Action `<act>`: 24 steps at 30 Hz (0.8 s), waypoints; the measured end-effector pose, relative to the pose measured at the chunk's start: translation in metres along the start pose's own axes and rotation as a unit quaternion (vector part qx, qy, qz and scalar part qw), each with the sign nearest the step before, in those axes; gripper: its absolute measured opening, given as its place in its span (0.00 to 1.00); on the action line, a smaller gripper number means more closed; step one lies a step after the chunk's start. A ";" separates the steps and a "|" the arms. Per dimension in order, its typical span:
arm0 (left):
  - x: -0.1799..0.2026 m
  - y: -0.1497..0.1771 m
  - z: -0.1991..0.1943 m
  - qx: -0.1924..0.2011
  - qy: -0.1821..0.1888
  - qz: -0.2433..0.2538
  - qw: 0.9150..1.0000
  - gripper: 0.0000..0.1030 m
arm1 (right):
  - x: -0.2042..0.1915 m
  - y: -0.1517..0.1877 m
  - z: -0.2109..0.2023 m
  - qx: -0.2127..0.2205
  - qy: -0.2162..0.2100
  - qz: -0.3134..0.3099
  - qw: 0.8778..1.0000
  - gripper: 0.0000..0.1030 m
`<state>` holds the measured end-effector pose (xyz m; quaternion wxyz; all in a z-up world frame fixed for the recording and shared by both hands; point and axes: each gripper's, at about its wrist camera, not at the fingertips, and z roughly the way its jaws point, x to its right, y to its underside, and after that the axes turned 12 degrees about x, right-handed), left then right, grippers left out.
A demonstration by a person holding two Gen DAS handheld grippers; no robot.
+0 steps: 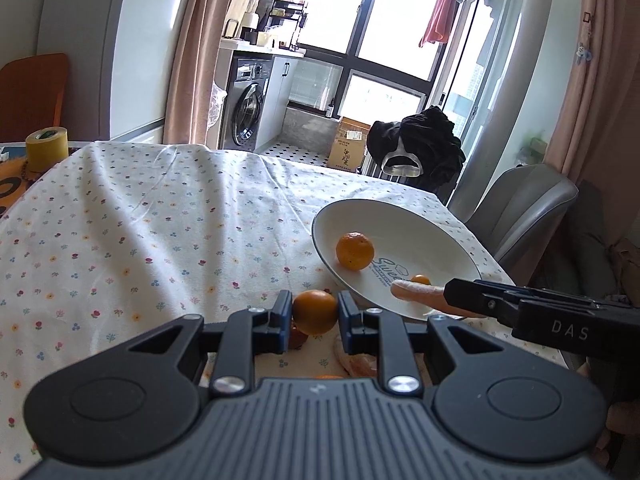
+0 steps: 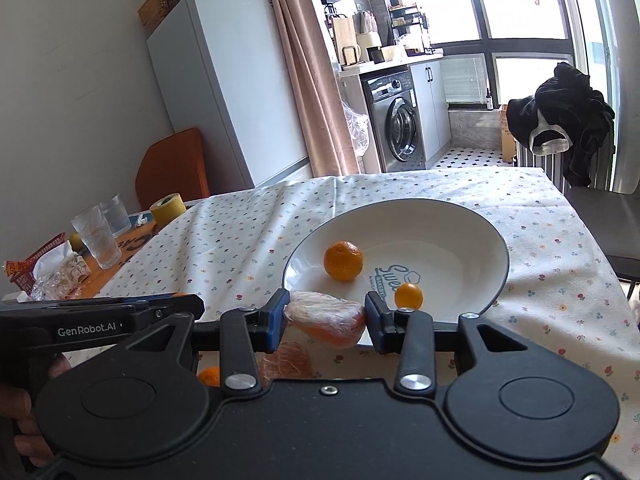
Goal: Organize fruits
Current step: 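Carry both items into the white bowl and open both tools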
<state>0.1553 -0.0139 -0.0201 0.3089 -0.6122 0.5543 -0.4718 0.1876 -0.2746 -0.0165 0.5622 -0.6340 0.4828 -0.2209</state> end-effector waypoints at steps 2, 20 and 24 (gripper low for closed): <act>0.003 -0.001 0.004 -0.002 0.002 0.003 1.000 0.22 | 0.005 0.000 0.001 0.002 0.005 0.002 1.000 0.38; 0.033 -0.007 0.043 -0.018 0.003 0.025 1.000 0.22 | 0.055 -0.006 0.018 0.017 0.021 0.026 0.999 0.38; 0.042 -0.008 0.051 -0.021 0.008 0.031 0.999 0.22 | 0.063 -0.012 0.022 0.024 0.028 0.029 0.999 0.38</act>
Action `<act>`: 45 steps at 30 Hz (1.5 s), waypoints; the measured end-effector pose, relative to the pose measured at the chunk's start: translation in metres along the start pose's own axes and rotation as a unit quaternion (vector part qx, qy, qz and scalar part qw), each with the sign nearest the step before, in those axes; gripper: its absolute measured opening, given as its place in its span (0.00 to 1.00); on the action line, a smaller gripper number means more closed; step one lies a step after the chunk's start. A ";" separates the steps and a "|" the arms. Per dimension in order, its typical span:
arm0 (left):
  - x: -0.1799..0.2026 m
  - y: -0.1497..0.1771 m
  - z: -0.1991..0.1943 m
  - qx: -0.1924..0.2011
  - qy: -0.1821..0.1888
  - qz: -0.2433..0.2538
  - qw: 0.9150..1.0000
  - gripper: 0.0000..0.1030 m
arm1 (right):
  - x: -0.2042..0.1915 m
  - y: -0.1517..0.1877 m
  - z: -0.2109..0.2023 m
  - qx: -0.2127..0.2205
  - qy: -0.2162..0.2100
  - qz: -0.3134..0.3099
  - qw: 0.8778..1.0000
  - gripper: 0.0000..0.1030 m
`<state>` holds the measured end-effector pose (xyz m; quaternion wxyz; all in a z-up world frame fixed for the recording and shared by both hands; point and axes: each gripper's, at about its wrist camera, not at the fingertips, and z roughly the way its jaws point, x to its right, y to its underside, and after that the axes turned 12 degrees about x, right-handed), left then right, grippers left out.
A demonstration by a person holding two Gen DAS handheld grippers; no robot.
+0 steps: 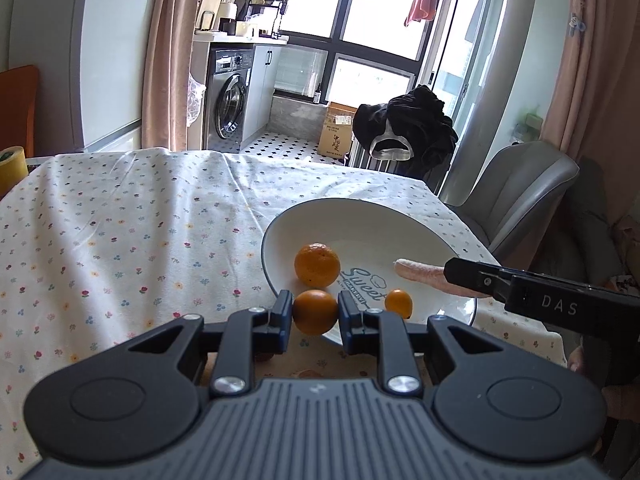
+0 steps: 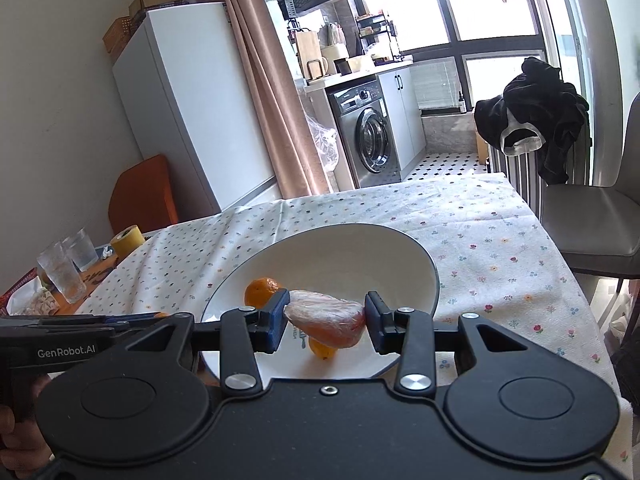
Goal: Organize fruits
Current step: 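Carry both items into the white bowl and open both tools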
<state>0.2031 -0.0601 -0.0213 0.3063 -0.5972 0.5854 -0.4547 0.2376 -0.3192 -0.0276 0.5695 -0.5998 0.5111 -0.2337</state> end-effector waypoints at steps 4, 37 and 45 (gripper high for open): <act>0.003 -0.002 0.007 -0.005 0.002 0.003 1.000 0.22 | 0.005 -0.001 0.005 0.002 0.005 0.006 1.000 0.38; 0.014 -0.014 0.023 -0.026 0.006 -0.010 1.000 0.34 | 0.007 0.002 -0.011 -0.007 -0.011 0.015 1.000 0.57; 0.002 -0.013 0.004 -0.010 -0.020 -0.016 1.000 0.55 | -0.006 0.005 -0.016 -0.004 -0.017 0.009 1.000 0.64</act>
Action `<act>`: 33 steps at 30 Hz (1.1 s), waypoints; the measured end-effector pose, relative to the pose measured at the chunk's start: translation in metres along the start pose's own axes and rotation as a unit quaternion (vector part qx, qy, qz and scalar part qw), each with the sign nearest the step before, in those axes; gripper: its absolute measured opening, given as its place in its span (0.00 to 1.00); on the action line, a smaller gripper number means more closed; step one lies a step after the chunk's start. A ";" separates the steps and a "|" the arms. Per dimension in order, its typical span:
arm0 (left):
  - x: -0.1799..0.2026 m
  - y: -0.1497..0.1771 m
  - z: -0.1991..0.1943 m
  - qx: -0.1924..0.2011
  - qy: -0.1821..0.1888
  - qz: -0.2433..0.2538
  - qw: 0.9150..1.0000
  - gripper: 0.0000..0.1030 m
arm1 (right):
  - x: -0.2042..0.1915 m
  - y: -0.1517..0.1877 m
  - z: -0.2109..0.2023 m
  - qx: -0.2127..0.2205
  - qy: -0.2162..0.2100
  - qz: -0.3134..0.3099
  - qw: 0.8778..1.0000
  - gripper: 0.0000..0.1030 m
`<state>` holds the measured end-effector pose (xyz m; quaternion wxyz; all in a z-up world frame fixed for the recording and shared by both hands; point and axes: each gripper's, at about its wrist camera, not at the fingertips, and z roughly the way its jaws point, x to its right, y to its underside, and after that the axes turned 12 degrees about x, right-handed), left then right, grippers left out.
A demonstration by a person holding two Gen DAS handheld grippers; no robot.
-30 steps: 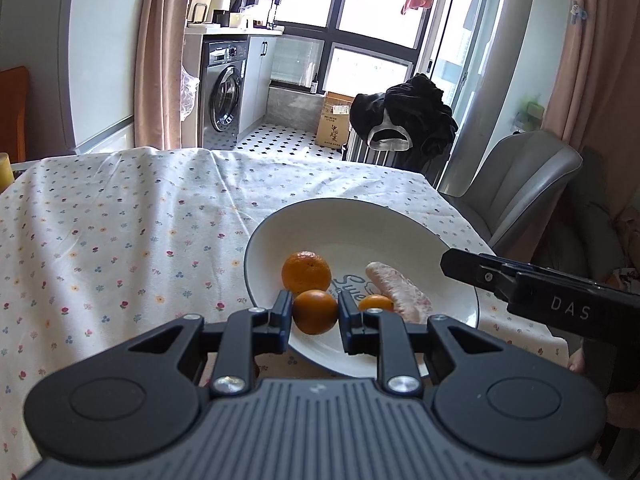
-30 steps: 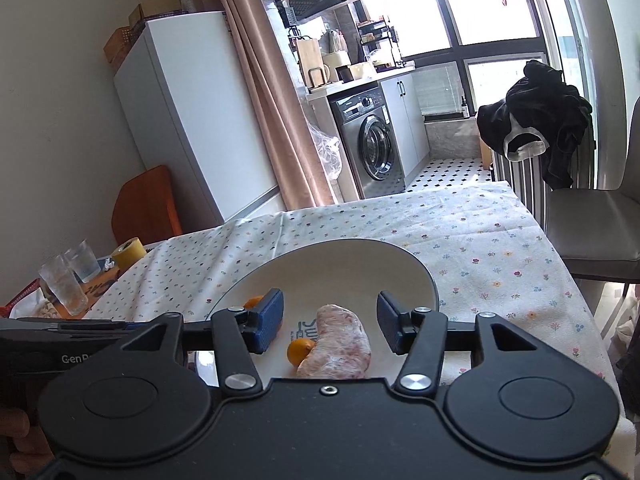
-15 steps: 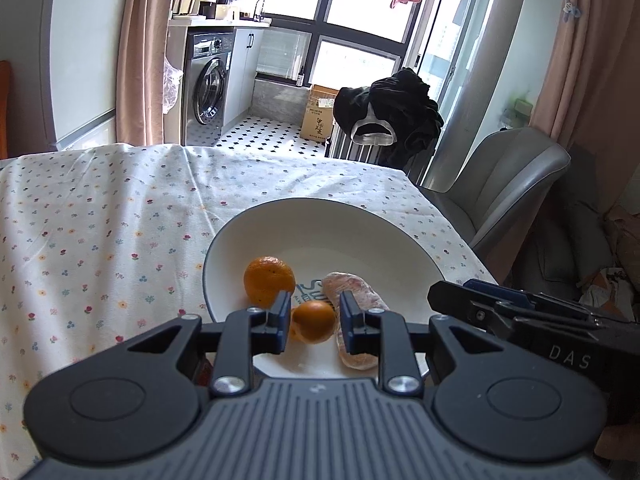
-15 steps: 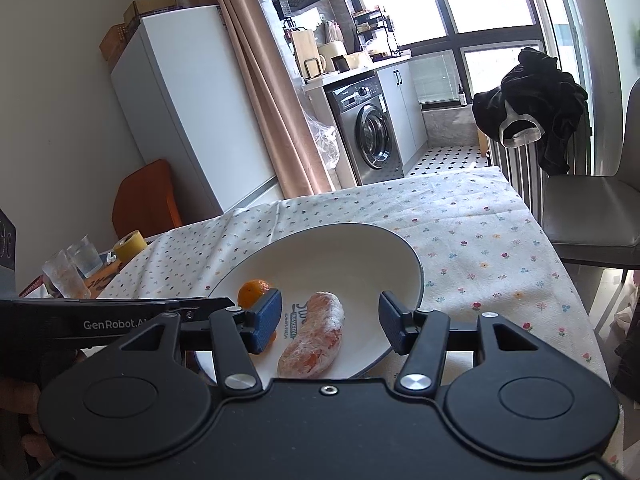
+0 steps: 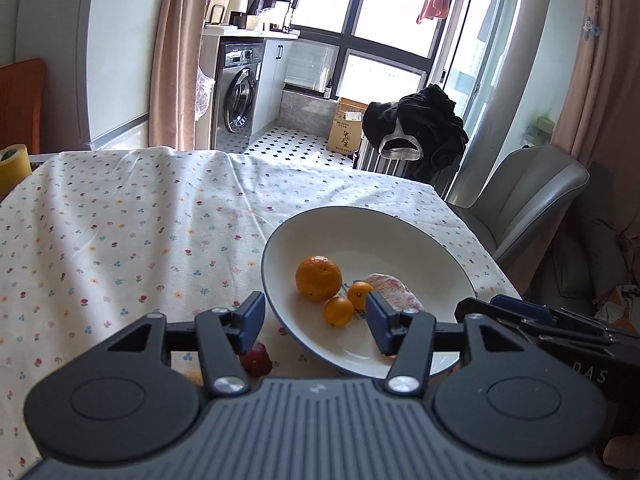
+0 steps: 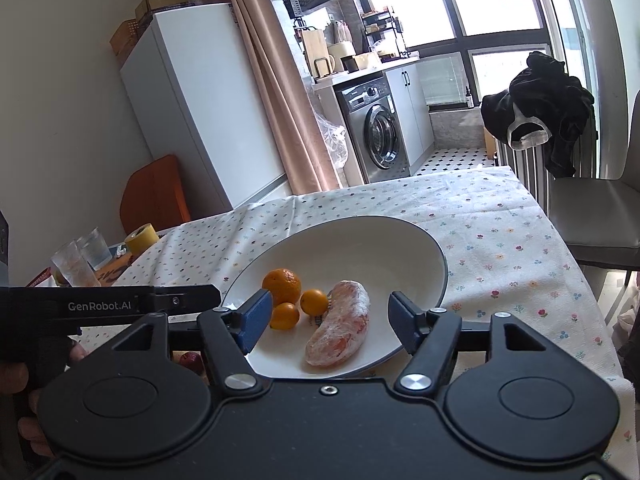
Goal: Organize fruits
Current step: 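Carry both items into the white bowl and open both tools, then withdraw both tools from the bowl toward the remaining fruit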
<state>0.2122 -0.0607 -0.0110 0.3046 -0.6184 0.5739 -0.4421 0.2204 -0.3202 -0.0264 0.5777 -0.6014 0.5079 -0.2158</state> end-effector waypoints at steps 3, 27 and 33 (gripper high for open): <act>-0.004 0.000 -0.005 0.001 -0.016 -0.002 1.000 0.65 | -0.004 0.000 -0.003 0.006 -0.001 -0.002 1.000 0.74; -0.039 0.016 -0.049 0.021 -0.045 -0.014 0.999 0.84 | -0.050 0.010 -0.012 0.011 0.013 -0.053 0.998 1.00; -0.048 0.022 -0.055 0.011 -0.038 -0.031 0.999 0.84 | -0.058 0.012 -0.014 0.003 0.003 -0.055 0.998 1.00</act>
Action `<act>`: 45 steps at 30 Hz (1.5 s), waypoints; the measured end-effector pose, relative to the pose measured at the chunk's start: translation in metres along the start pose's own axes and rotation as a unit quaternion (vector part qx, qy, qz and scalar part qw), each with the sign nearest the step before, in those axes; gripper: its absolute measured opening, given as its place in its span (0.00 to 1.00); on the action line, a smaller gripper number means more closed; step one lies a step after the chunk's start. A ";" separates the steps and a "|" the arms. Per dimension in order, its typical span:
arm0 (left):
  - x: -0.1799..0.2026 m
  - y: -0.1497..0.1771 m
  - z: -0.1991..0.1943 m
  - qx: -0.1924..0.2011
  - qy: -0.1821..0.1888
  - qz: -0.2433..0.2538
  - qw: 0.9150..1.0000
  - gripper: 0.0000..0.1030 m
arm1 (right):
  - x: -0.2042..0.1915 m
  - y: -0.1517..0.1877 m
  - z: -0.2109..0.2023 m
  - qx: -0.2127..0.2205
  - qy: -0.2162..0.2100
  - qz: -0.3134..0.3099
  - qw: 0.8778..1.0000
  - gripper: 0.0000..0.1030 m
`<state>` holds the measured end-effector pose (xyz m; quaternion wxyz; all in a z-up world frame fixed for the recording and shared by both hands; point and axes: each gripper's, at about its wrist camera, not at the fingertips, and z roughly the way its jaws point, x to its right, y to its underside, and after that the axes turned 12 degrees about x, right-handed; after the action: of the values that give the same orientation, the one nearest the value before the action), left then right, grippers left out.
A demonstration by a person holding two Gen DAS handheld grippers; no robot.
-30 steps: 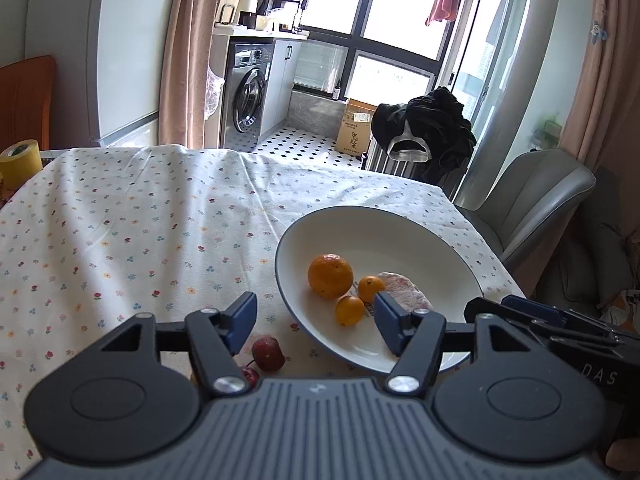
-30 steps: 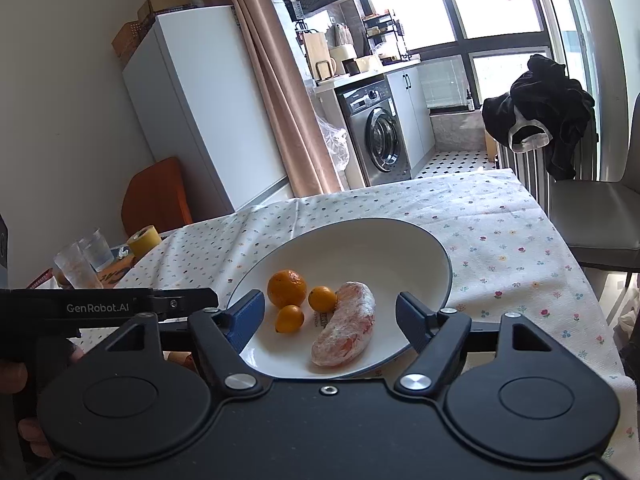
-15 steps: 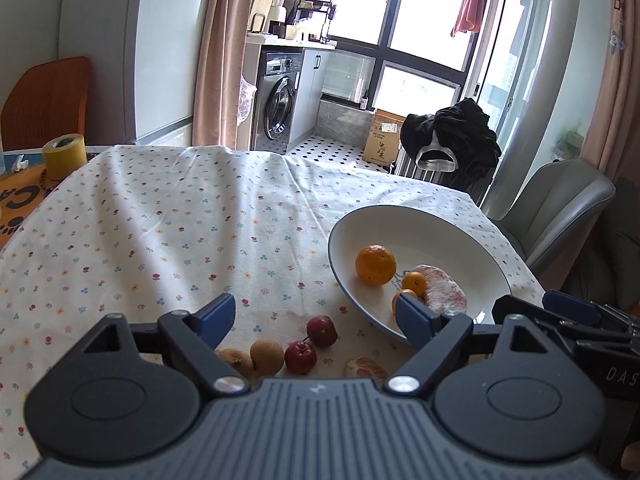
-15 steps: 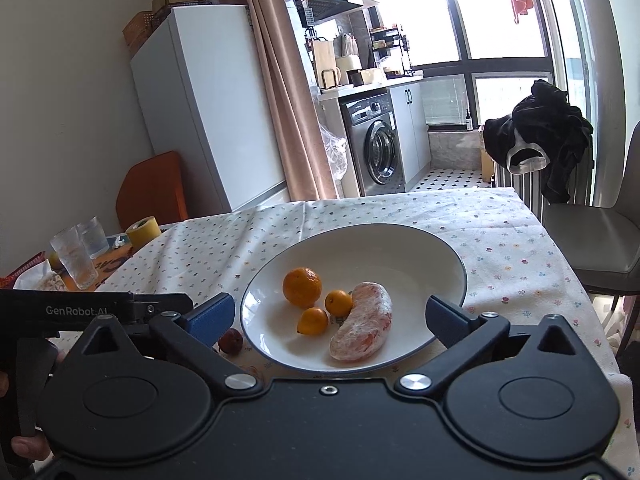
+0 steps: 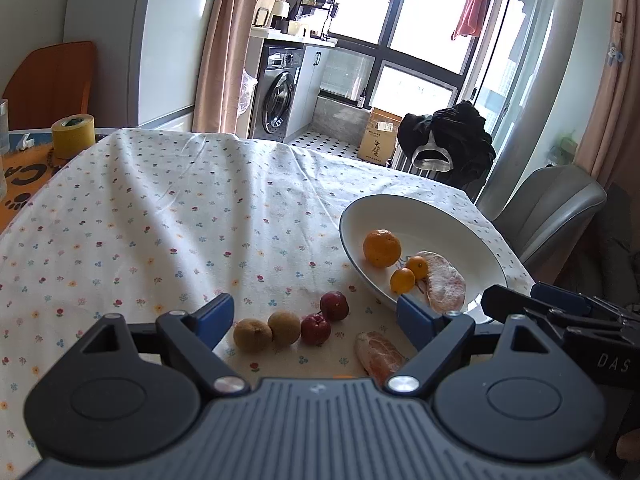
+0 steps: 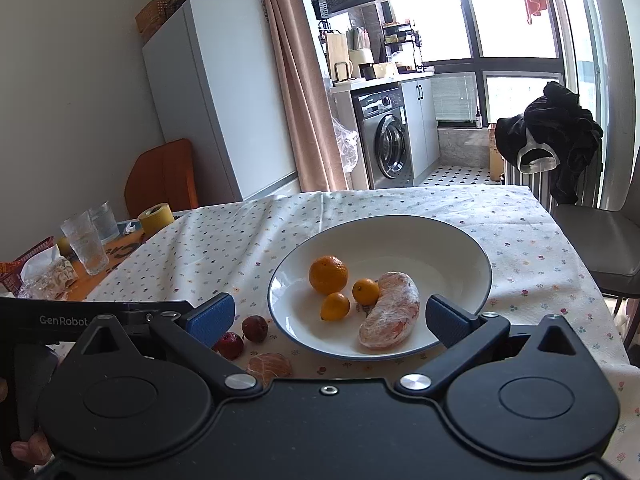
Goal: Organize fruits
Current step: 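Withdraw both tools from the bowl toward the remaining fruit, then grasp the large orange with the left tool while the right tool grasps the peeled orange segment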
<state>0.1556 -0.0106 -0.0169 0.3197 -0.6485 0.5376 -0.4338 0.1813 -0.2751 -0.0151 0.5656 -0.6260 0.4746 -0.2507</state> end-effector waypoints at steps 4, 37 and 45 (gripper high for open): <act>-0.004 0.004 -0.005 0.002 -0.010 0.001 1.000 0.84 | -0.005 0.002 0.000 -0.007 -0.007 -0.003 1.000 1.00; -0.013 0.036 -0.019 -0.027 -0.024 0.001 0.999 0.84 | -0.012 0.029 -0.003 -0.058 -0.035 -0.019 0.998 1.00; -0.005 0.041 -0.013 -0.039 -0.006 0.003 0.999 0.84 | -0.005 0.034 -0.005 -0.063 -0.037 -0.011 0.997 1.00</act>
<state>0.1264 -0.0141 -0.0491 0.2983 -0.6616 0.5540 -0.4079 0.1644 -0.2700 -0.0453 0.5397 -0.6744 0.4609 -0.2036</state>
